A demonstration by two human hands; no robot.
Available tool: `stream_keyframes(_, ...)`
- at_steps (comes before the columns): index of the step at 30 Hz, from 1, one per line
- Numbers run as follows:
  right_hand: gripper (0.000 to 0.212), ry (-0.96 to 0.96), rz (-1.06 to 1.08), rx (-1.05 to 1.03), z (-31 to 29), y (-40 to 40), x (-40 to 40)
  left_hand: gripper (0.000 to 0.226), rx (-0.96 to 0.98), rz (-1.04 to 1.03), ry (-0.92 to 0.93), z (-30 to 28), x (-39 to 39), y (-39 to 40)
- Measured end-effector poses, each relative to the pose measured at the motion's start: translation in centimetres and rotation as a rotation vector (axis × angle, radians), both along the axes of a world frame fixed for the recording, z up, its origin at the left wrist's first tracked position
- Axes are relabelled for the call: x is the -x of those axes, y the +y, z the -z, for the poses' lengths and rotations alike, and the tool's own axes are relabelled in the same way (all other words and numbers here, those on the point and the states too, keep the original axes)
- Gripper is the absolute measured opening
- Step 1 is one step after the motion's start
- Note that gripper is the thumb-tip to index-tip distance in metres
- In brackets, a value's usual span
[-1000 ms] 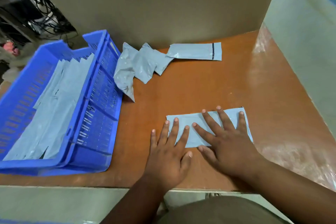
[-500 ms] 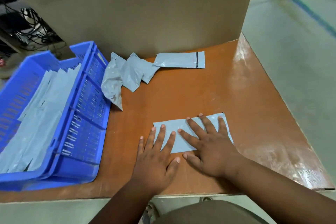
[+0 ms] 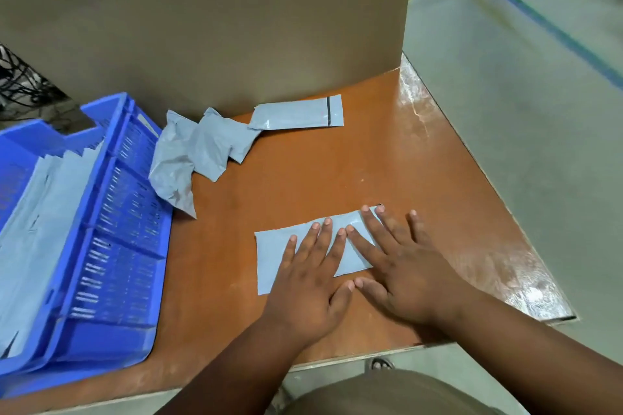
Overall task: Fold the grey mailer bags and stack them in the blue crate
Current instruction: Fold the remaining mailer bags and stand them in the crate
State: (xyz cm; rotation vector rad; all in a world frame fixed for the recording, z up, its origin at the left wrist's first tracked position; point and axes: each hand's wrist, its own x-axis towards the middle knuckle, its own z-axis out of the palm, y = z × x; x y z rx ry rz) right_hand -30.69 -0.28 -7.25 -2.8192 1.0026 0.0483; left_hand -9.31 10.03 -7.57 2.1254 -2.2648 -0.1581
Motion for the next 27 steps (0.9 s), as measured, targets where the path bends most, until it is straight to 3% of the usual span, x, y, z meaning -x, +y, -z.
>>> stream_keyframes(7,0.082,0.007,0.0,-0.046,-0.1,-0.3,-0.1,0.078,-0.058,0.037,0.003,-0.7,-0.3,-0.2)
stream_keyframes(12,0.061,-0.063,0.133,0.016,-2.5,-1.3,-1.5,0.073,-0.059,0.028,0.011,-1.7,-1.7,-1.7)
stream_keyframes(14,0.058,-0.085,0.088,0.058,-2.8,-1.8,-3.7,0.071,-0.034,0.015,0.024,-1.6,-2.1,-2.5)
stream_keyframes(19,0.071,-0.062,-0.099,-0.063,-0.6,-2.2,-6.8,0.066,0.009,-0.038,0.016,0.2,-3.7,-1.9)
stream_keyframes(27,0.096,0.039,0.097,-0.048,-0.6,-5.8,-0.3,0.087,-0.14,-0.231,-0.034,-0.2,-11.2,2.2)
